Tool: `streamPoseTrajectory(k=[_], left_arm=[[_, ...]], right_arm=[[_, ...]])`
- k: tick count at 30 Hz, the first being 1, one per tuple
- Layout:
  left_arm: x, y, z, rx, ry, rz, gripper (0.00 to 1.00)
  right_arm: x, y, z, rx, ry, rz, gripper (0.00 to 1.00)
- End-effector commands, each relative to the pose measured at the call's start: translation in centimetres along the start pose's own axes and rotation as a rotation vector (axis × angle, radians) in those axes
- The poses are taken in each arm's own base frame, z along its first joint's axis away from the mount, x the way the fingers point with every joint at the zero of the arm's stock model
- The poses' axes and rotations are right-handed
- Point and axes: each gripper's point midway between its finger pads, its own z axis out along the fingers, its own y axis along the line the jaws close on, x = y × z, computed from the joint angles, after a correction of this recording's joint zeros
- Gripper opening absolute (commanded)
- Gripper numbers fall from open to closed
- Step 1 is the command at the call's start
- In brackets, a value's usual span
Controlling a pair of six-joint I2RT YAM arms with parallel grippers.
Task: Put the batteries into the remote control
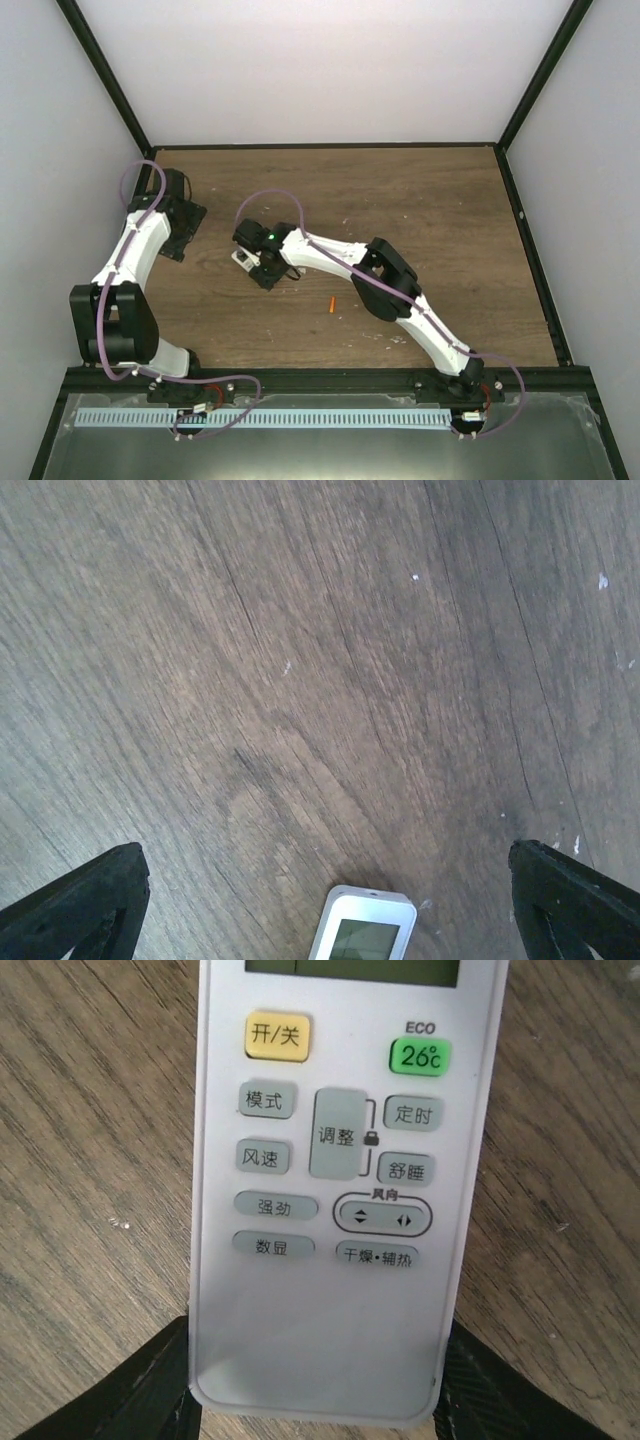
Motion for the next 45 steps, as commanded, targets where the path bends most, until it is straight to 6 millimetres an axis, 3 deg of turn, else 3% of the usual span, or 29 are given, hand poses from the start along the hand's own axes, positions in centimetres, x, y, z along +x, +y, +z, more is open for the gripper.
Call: streamPoseTrajectory(k=[1,7,15,21,30,39,45], left_arm=[[0.7,-1.0,0.2,0.078,0.038,0.064,0.99],[2.4,-2.6,0.1,0.23,0.109,0.113,0.99],[5.6,-6.0,-0.8,0.549,0.241,0.113,0.96],[7.0,-8.0,-1.8,0.687,0.296,0.175,0.93],[11.5,-12.0,-3.1,0.841,0.399,0.284,0.86],[12.3,-12.3,-2.5,0.837,0.42,0.339,0.78],[13.4,-13.2,-3.1,0.925,0.488,0.335,0.61]], right_arm=[[0.7,-1.5,0.3,0.087,0.012,-0.011,0.44],[0.6,-3.5,-2.0,0.099,-0.047,0.052,0.33],[0.9,-6.9,-6.3,0.052,-0.168,0.192,0.32],[0.6,-6.5,-7.7,0.01,-0.191,0.204,0.32],[0.0,-5.7,-10.2,-0.048,-0.232,0.215,0.32],[-0.7,-6.1,-12.4,-0.028,-0.296,0.217,0.32],[-1.4,-5.4,-13.1,-0.069,-0.324,0.202,0.32]])
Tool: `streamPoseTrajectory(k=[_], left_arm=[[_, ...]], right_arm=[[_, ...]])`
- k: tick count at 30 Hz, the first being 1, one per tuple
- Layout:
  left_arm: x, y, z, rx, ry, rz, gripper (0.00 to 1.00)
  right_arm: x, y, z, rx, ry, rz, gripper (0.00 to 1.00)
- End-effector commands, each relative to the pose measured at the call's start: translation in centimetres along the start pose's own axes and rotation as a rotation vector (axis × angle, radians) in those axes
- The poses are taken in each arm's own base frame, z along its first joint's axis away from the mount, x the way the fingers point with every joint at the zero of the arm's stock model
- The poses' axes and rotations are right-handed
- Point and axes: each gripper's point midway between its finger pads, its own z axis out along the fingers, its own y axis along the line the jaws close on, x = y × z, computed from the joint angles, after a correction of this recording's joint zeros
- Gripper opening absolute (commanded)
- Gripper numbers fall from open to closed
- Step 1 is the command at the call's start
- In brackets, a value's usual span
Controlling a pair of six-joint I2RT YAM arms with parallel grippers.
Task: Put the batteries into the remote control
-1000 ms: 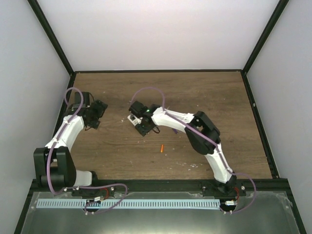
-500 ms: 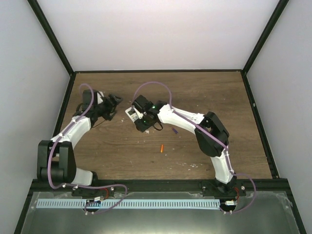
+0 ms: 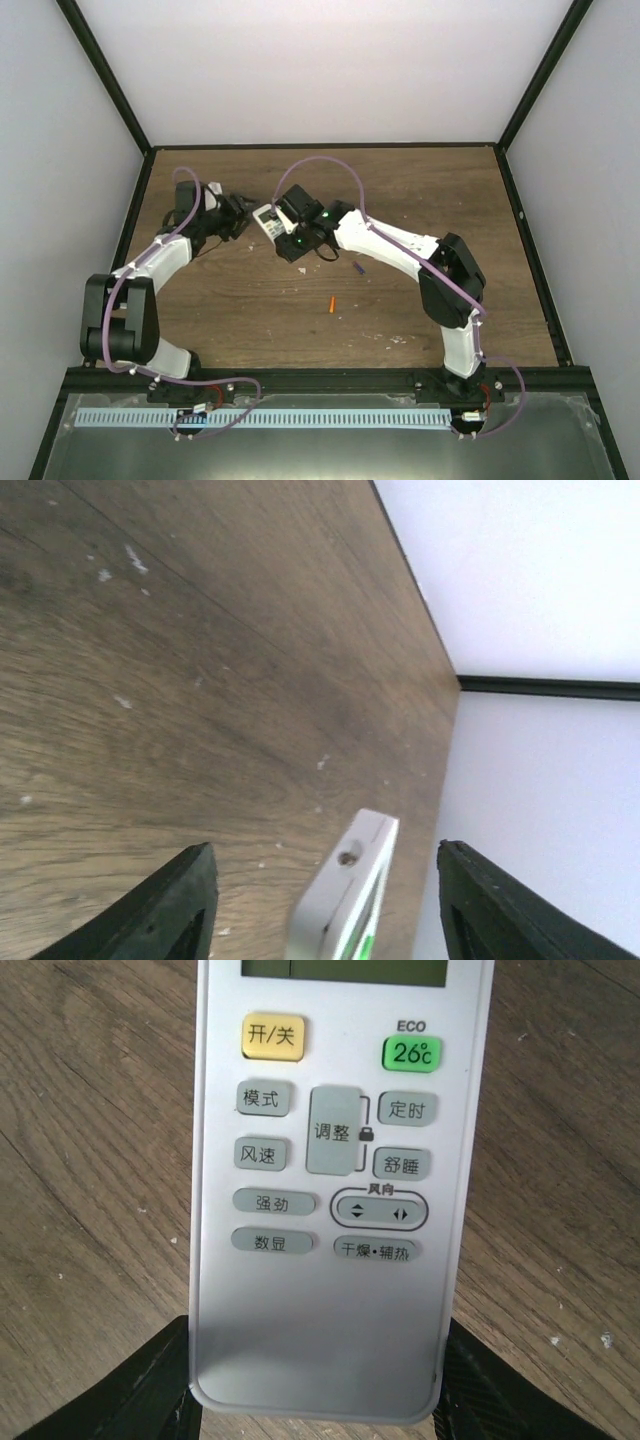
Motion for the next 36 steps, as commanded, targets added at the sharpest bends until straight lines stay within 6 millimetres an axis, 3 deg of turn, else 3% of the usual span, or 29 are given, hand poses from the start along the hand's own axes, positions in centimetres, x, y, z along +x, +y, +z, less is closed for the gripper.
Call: streamPoseTrajectory(k=[1,9,15,22,25,32,36], left_arm=[[0.4,-2.0,0.7,0.105,0.045,0.031,0.59],[0.8,-2.7,1.0,0.141,0.077,0.058,0.47],[1.2,-3.0,1.2,0.164,0.107,0.076,0.16],[1.2,-3.2,1.3,0.169,0.113,0.099,0.06],[1.2,-3.3,1.3,0.173,0.116,0.109,0.03],[1.2,-4.4,1.4,0.238,0.137,0.158,0.0],[0.6,-5.1,1.0,0.296,0.124,0.196,0.0]], right_arm=[[-1.8,0.8,-1.4,-0.034,-0.06,-0.003,0.32],[-3.2,1.3,-1.7,-0.056,-0.097,-0.014,0.32],[-4.0,1.2,-1.8,-0.046,-0.102,-0.014,0.32],[-4.2,1.1,-2.0,-0.04,-0.094,-0.01,0.34],[-4.0,0.8,-2.0,-0.036,-0.088,-0.006,0.45],[-4.6,0.3,-3.3,-0.044,-0.138,0.011,0.87],[-5.0,-0.4,-4.7,-0.076,-0.174,0.037,0.96]])
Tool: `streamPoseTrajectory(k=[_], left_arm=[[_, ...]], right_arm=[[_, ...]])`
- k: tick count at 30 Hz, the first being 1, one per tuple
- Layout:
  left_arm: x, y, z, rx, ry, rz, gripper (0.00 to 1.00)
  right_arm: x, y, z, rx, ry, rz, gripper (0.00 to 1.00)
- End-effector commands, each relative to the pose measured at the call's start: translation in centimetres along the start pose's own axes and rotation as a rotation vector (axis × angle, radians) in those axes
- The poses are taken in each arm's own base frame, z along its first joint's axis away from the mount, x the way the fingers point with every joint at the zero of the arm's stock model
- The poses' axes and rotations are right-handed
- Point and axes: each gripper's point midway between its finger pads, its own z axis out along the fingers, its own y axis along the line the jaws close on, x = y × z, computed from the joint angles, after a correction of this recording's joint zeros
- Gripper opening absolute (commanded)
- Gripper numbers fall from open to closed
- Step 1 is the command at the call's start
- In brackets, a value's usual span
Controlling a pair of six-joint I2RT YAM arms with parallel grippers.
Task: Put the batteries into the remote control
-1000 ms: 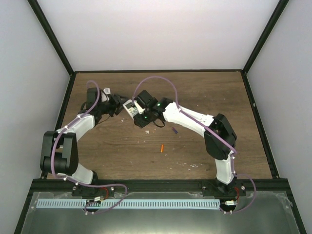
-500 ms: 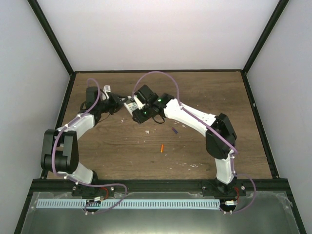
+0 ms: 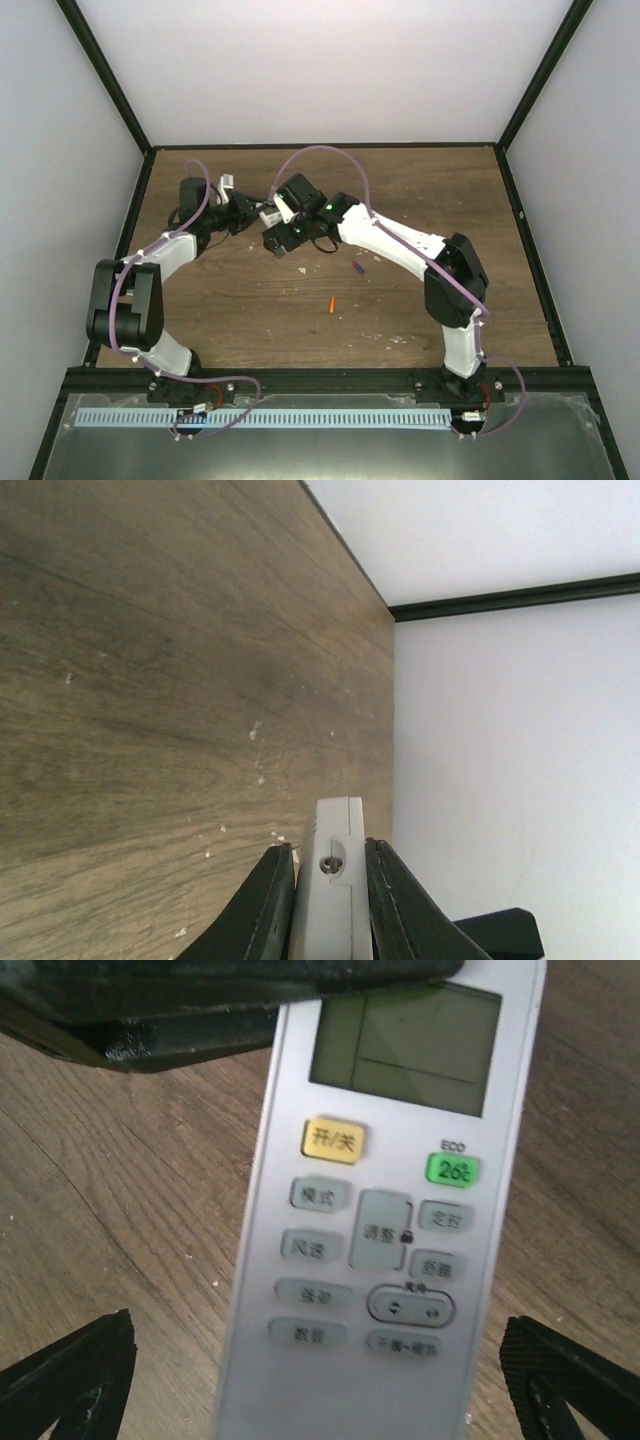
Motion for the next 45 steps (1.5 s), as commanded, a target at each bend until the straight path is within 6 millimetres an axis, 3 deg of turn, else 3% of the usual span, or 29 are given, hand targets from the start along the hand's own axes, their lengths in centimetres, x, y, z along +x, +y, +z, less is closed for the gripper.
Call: streamPoseTrajectory(k=[1,9,12,16,25,39,45], left_arm=[[-1.2,-2.5,-0.4,0.115,-0.011,0.091,0.0],[-2.7,-3.8,-2.4,0.235,-0.051,0.161,0.0],[-2.5,-4.3,-2.5,0.272,-0.043,0.184,0.0],[-2.4,-5.2,-2.7,0.341,-0.04,0.181,0.0],[-1.9,-8.4,-3.6,0.479,-0.026,0.241,0.0],[-0.9,-9.6,-3.6,0.513,-0.001,0.277,0.0],[-0.7,-10.0,-3.7,0.524,0.0,0.295,0.0]], right_arm=[[-2.2,-0.6,-3.2,-0.037,-0.101,0.027,0.98],[-2.6,-3.3,-7.3,-0.14,-0.184,0.147,1.0],[-2.8,-2.8,-9.3,-0.233,-0.226,0.16,1.0],[-2.6,-1.4,-10.5,-0.365,-0.219,0.162,1.0],[-1.8,-1.5,-10.1,-0.527,-0.134,0.352,1.0],[-1.6,-0.1,-8.4,-0.68,-0.066,0.418,1.0],[-2.0,0.6,-8.4,-0.756,-0.052,0.431,0.89]])
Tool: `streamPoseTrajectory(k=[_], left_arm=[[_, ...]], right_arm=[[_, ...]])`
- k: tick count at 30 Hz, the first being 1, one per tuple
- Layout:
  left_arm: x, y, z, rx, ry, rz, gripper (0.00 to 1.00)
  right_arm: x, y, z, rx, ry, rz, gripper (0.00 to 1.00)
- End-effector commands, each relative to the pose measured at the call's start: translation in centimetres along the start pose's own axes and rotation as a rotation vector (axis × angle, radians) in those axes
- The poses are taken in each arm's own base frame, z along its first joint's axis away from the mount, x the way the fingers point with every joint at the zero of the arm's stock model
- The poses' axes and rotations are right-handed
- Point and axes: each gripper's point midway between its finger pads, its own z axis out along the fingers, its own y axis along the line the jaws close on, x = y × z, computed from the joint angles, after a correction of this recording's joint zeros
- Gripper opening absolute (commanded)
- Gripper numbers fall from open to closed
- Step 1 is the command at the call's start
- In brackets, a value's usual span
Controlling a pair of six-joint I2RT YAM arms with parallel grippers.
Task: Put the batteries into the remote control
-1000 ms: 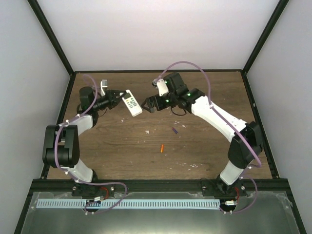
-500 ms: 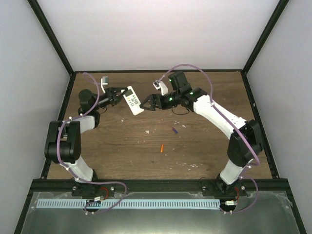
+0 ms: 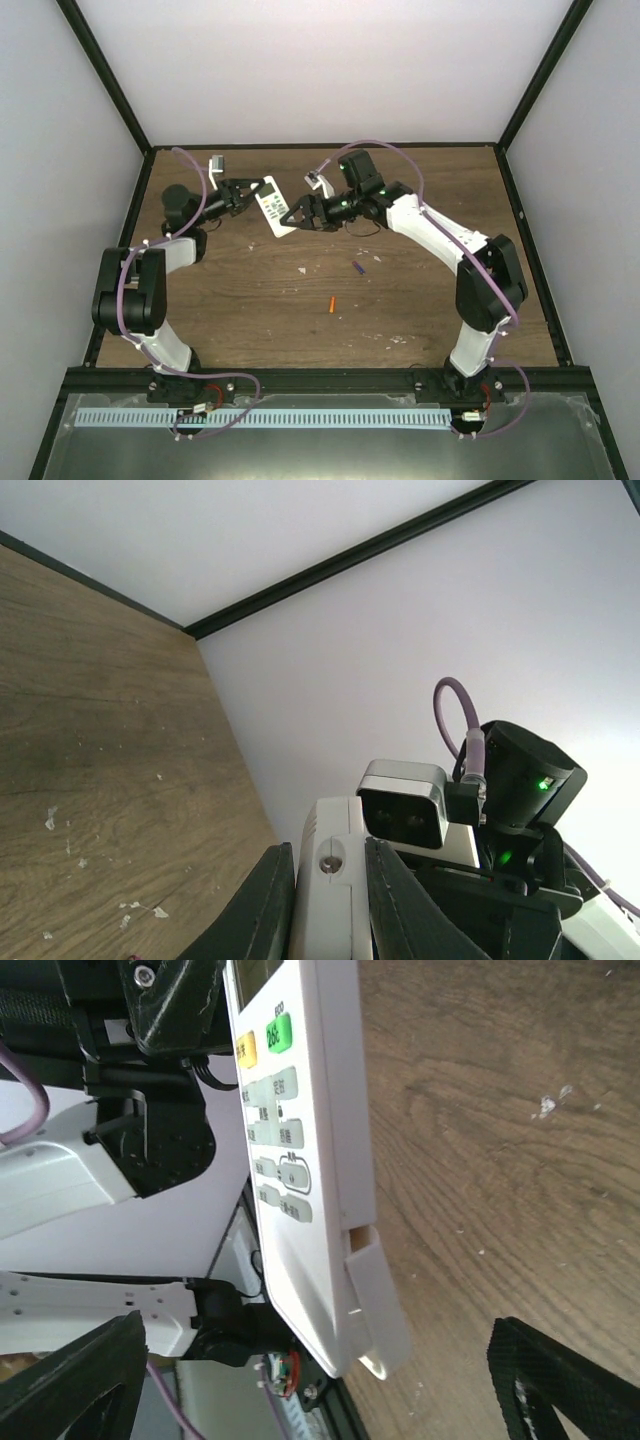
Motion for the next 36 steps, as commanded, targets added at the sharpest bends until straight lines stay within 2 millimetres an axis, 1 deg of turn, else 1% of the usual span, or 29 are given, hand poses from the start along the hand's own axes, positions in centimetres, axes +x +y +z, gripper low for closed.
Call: streamPoseTrajectory(k=[1,7,10,11,12,16,22,32,36], left_arm=[[0.1,-1.6,0.1,0.041,0.011,0.07,0.0],[0.1,-1.7,0.2,0.046,0.01,0.081,0.0],[0.1,-1.6,0.2,0.047,0.011,0.085,0.0],[0.1,-1.6,0.3,0.047,0.012,0.085,0.0],[0.1,-1.6,0.3,0.048,0.013,0.086,0.0],[0.1,-1.8,0.4,0.052,0.015,0.093,0.0],[0.4,-1.7,0.6,0.052,0.026,0.1,0.0],[0.8,-1.6,0.8,0.048,0.041,0.113,0.0],[0.9,-1.6,1.0,0.047,0.041,0.108,0.0]], right_arm=[[-0.4,1.4,0.2,-0.093,0.016,0.006,0.88],[-0.5,1.6,0.4,-0.117,0.029,0.013,0.79],[-0.4,1.4,0.7,-0.127,0.039,0.021,0.74],[-0.4,1.4,0.8,-0.132,0.042,0.022,0.7],[-0.5,1.4,0.8,-0.134,0.044,0.025,0.69],[-0.8,1.5,0.9,-0.142,0.043,0.023,0.67],[-1.5,2.1,1.0,-0.164,0.035,0.014,0.57],[-1.7,2.1,1.2,-0.176,0.043,0.014,0.4],[-2.0,2.3,1.2,-0.186,0.042,-0.004,0.35]])
